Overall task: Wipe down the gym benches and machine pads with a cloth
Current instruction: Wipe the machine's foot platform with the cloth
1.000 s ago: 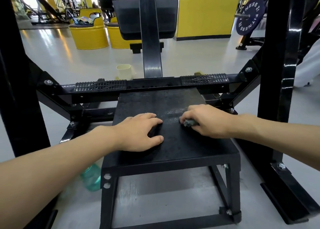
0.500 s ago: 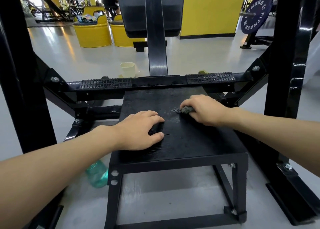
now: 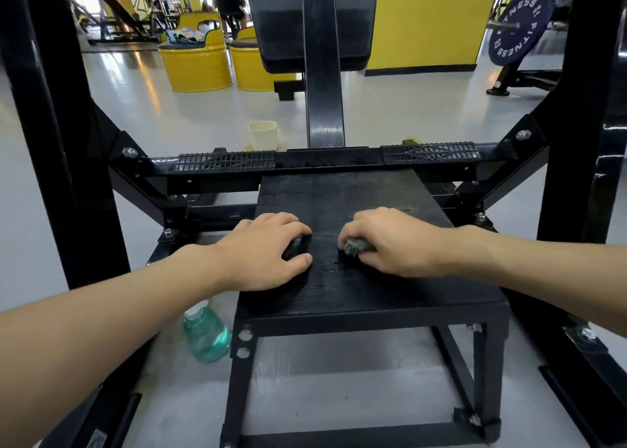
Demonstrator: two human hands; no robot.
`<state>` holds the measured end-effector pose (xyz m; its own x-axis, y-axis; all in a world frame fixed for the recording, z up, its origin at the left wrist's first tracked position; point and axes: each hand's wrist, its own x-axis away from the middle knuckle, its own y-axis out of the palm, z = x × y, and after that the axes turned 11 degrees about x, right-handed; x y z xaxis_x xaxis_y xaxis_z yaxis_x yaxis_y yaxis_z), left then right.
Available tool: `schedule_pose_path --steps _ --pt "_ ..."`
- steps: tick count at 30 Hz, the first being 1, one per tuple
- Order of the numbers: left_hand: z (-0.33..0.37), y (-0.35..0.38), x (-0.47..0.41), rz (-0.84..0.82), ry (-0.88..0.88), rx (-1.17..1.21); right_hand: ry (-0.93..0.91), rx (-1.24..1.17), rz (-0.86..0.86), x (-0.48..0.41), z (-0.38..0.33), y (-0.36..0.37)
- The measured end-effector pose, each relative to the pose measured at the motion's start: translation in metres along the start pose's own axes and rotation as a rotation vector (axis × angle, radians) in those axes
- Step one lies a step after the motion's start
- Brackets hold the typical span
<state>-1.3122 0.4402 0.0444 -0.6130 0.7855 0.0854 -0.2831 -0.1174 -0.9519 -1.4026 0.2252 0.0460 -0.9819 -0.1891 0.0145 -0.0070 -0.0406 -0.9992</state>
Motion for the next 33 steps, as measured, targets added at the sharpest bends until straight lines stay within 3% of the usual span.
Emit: schedule_pose_path --steps 6,11,16,22,27,31,33 --pt "-0.003 -0.002 0.004 -0.003 0.0 0.02 0.187 0.026 0.115 -0.025 0.02 0.003" --pt "-0.012 -0.004 0.008 0.002 -0.02 0.004 -0.032 -0.02 -0.021 -0.01 -0.012 -0.002" --pt "-0.026 -0.001 0.02 0.005 0.016 -0.037 0.141 0.005 0.111 -0.032 0.008 0.001" --pt "-0.044 -0.001 0.028 0.031 -0.011 -0.022 -0.069 -0.028 -0.018 -0.022 -0.021 -0.004" --pt "-0.052 0.001 0.031 0.021 -0.064 0.029 0.097 0.016 0.125 -0.044 -0.01 0.0" --pt "-0.052 0.0 0.029 0.002 -0.11 0.08 -0.083 -0.017 -0.008 -0.034 -0.036 -0.006" --pt "-0.053 0.001 0.028 0.001 -0.109 0.139 -0.053 0.0 0.016 -0.041 -0.028 -0.007"
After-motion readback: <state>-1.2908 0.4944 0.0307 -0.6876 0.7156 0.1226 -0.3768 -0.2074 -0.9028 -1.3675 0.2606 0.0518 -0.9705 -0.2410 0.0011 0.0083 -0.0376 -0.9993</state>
